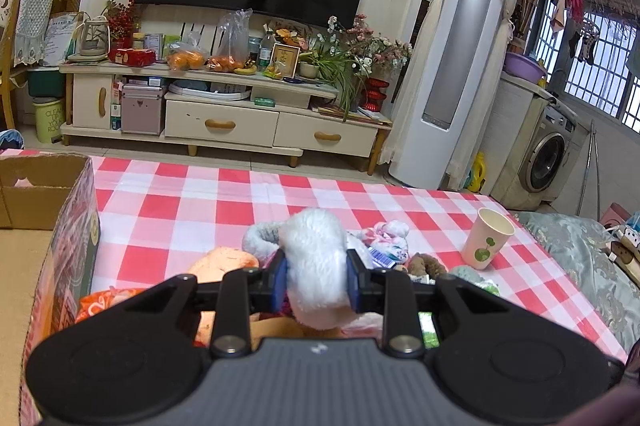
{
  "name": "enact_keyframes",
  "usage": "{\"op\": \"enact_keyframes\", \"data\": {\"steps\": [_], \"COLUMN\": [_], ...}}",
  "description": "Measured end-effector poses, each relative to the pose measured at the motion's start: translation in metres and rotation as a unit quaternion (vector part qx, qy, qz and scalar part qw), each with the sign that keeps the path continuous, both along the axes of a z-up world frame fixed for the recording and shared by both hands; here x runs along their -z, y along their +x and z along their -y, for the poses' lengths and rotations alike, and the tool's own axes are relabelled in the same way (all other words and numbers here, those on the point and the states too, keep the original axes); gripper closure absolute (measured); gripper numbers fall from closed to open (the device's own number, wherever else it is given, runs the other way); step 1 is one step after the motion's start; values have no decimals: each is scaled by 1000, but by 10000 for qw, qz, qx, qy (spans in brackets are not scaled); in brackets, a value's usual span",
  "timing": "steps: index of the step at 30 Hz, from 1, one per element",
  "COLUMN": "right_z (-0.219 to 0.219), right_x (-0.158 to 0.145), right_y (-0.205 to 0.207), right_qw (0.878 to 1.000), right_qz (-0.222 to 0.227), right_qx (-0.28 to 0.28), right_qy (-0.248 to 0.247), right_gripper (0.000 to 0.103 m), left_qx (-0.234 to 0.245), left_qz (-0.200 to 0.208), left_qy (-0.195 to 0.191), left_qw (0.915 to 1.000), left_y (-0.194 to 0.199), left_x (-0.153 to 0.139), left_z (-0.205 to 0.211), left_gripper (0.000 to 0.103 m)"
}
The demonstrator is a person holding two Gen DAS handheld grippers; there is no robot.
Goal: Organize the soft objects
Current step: 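Carry the striped cloth and white pom-pom into the cardboard box and open both tools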
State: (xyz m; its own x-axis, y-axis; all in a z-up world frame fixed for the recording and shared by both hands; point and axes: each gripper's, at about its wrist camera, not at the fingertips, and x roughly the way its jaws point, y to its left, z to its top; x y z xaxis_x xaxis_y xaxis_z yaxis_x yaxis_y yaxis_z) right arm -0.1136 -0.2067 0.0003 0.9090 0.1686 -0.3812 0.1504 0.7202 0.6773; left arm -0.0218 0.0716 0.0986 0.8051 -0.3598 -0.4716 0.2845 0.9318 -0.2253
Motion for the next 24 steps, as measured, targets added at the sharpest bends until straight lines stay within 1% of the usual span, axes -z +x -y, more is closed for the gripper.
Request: {"op": "enact_keyframes", "data": {"steps": [4,6,8,9,11,13,16,19,24], "right_z": [5,6,9,9,8,8,6,1,-9], "right_x": [4,7,8,8,8,6,0,-9,-23], "right_y": [11,17,20,22,21,20,13,13,13], "right_qw": [9999,9998,9995,9996,9997,9997,9996,9995,9989], "right_qz": [60,67,93,60,36,14,49,124,339], "right_qx": [111,187,222,226,201,134,47,-35,-153], "right_qy": [37,97,203,183,148,214,256,287,288], "right_gripper": [21,24,46,60,62,69,76,79,79], "left_qx": [21,38,47,46,35,10,-17,-47,-145], "left_qz": [-10,-5,9,20,36,51,108,195,277], "left_qy": [27,30,23,17,-1,-42,-100,-155,-269], "left_qw": [10000,10000,10000,10000,10000,10000,9999,9997,9992], "left_y": [-1,-2,-4,-5,-6,-8,-11,-15,-20], "left_x": [1,1,0,-1,-2,-5,-9,-14,-21], "left_z": [-2,-3,-4,-6,-9,-12,-19,-28,-43], "left_gripper": [76,76,76,75,75,75,75,75,75]}}
